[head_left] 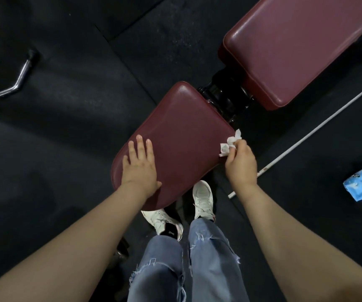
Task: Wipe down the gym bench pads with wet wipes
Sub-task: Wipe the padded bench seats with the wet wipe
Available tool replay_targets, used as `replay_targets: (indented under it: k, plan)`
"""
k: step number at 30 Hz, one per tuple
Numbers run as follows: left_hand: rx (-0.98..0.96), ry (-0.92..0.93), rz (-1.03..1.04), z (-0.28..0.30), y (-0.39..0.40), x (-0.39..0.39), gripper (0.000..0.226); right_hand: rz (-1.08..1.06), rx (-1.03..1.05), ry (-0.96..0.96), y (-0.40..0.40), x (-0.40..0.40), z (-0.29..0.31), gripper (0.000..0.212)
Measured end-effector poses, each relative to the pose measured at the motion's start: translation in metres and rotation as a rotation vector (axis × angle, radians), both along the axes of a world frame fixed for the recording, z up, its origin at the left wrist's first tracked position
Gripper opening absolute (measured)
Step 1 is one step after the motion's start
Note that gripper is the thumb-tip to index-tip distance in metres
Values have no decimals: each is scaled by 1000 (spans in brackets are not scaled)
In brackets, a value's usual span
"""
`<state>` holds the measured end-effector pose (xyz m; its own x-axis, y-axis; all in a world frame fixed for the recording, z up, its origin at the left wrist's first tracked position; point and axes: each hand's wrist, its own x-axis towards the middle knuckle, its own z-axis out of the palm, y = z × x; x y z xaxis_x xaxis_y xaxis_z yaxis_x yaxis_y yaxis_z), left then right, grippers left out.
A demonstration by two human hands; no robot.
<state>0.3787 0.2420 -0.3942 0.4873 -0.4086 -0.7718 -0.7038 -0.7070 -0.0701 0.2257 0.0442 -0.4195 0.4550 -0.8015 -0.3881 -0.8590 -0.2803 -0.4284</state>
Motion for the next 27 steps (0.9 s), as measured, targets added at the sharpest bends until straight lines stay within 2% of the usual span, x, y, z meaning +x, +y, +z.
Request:
replay_targets:
  k: [4, 5, 8, 12, 19, 27]
  plan:
    - [-87, -25, -91, 24, 10, 16, 97, 119, 211, 368, -12, -50, 6, 21]
    - [-106, -51, -104, 32, 15, 15, 89, 71, 233, 327, -17, -61, 16, 16]
    - [-159, -72, -111, 65, 18, 2, 79, -11, 198, 22, -32, -75, 60, 9]
    - [-226, -68, -122, 124, 4, -20, 78, -25, 210, -168, -52, -78, 133, 5]
    - [-397, -136, -128, 224, -39, -40, 76, -67, 191, -306, -73, -90, 233, 5]
    - [-577, -45, -186, 298, -49, -96, 72, -298, 174, -333, -33, -146, 314, 3]
